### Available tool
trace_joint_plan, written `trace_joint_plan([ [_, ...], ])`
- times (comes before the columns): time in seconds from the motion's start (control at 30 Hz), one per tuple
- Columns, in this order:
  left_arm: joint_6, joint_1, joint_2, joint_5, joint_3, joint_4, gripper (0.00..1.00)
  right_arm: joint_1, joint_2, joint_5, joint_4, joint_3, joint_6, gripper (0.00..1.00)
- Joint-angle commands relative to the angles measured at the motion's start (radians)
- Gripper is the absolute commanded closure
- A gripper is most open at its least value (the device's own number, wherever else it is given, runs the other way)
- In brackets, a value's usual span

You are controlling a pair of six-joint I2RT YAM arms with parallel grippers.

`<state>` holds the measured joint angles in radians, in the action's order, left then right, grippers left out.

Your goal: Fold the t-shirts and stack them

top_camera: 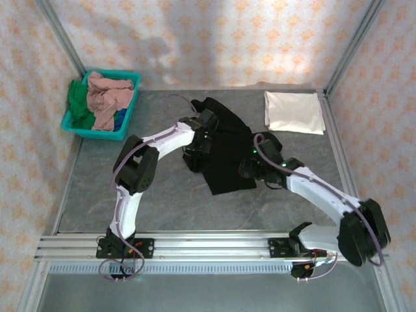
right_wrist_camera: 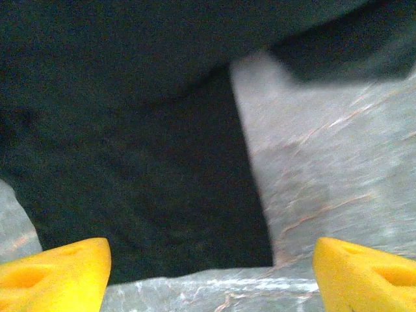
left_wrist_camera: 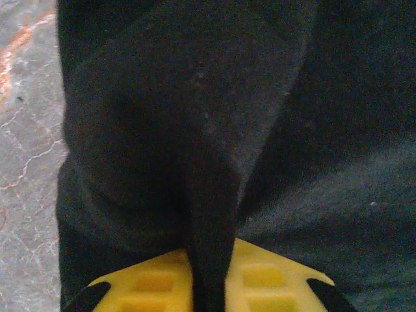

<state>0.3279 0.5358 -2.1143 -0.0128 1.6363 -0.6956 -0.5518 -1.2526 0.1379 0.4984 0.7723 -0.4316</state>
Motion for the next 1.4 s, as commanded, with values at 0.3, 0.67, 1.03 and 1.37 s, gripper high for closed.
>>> trace_joint_plan([
  [0.3,0.108,-0.132,0.352,-0.027,-0.188,-0.008,1.0,-0.134,-0.361,0.004,-0.07,0.083,-0.034,0.42],
  [0.67,0.13,-0.249,0.446,0.028,-0.269,-0.035,0.6,-0.176,-0.271,-0.135,0.007,0.201,0.021,0.61],
  [1.03,0.24,-0.093,0.627,-0.023,-0.564,0.058,0.37,-0.168,-0.469,-0.151,0.035,0.395,0.148,0.32],
  [1.37,0.368,0.021,0.509,-0.078,-0.773,0.215,0.3,-0.146,-0.614,-0.21,0.064,0.433,0.189,0.43],
])
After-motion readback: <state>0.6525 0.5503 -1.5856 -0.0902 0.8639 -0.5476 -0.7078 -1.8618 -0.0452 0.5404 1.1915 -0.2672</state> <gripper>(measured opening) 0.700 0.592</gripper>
